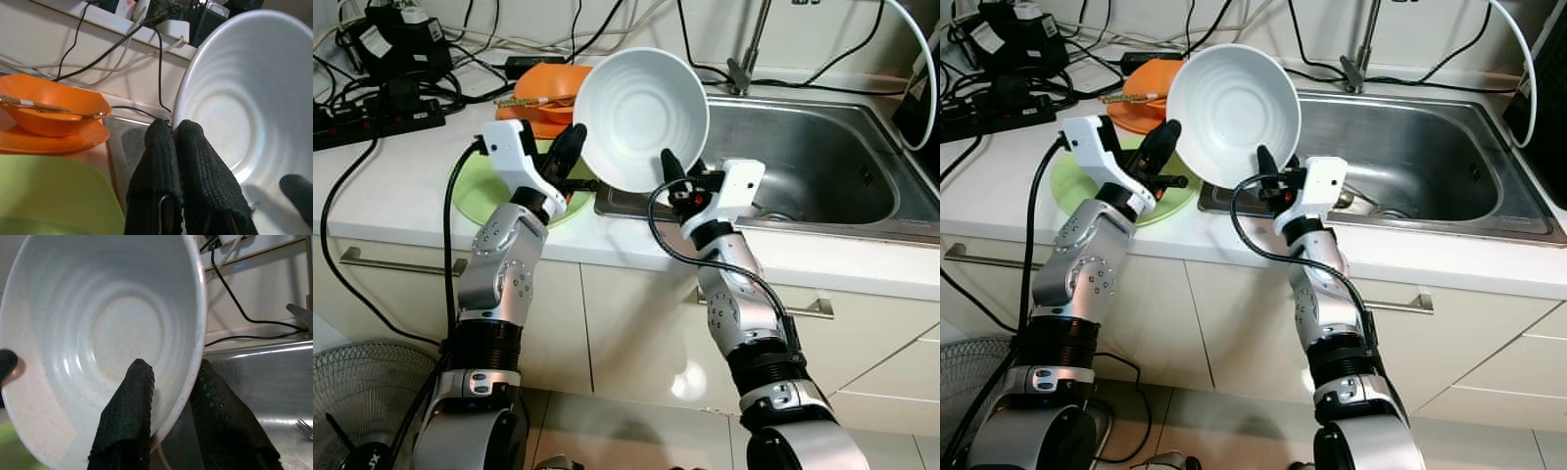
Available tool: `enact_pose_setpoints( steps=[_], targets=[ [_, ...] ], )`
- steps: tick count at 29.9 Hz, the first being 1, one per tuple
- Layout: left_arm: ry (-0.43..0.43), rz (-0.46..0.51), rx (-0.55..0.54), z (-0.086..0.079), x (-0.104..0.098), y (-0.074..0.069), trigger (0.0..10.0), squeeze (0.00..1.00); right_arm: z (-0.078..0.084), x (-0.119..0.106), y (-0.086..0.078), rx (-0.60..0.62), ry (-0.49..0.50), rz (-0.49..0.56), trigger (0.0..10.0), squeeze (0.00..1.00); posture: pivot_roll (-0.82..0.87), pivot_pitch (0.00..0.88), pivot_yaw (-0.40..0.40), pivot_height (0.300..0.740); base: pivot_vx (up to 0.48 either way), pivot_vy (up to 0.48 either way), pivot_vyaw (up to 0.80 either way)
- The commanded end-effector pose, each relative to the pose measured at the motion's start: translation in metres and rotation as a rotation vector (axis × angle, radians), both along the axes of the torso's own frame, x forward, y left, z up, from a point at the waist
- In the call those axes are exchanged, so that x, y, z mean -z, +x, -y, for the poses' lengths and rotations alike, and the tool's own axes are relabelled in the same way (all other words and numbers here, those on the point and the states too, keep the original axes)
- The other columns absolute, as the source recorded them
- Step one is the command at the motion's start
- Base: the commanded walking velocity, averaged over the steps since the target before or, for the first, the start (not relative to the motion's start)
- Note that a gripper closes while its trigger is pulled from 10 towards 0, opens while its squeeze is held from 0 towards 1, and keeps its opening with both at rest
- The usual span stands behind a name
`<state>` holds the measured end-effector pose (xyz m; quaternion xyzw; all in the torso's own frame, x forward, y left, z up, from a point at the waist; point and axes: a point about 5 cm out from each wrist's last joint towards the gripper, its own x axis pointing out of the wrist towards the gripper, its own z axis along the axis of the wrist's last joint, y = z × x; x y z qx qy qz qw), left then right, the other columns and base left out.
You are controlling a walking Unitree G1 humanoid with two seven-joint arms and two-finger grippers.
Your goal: Kitchen organization
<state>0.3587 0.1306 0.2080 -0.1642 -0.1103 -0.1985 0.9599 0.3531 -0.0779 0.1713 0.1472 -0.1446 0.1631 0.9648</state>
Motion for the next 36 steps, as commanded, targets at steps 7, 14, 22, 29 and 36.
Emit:
enact_pose_setpoints(
  steps=[7,14,22,29,36],
  targets=[
    [0.085,0.075,0.003,0.005,-0.01,-0.001,10.0,0.0,-0.002,-0.008,0.001,-0.013,-0.002,0.024,0.0,0.0,0.05,0.0,0.018,0.74,0.0,0.0,0.0],
    [0.1,0.082,0.013,0.009,-0.01,-0.001,10.0,1.0,0.0,-0.009,0.0,-0.001,-0.001,0.03,0.0,0.0,0.04,0.0,0.021,0.74,0.0,0.0,0.0],
    [0.119,0.085,0.021,0.011,-0.009,-0.002,10.0,1.0,0.011,-0.013,0.005,0.078,0.047,0.021,0.0,0.0,0.04,0.0,0.024,0.74,0.0,0.0,0.0],
    [0.146,0.082,0.039,0.013,-0.006,-0.003,10.0,1.0,0.03,-0.023,0.013,0.196,0.07,0.034,0.0,0.0,0.05,0.0,0.025,0.74,0.0,0.0,0.0],
    [0.268,0.042,0.131,0.027,0.008,-0.008,10.0,0.0,0.058,-0.042,0.029,0.348,0.009,0.06,0.0,0.0,0.06,0.0,0.022,0.74,0.0,0.0,0.0]
  ],
)
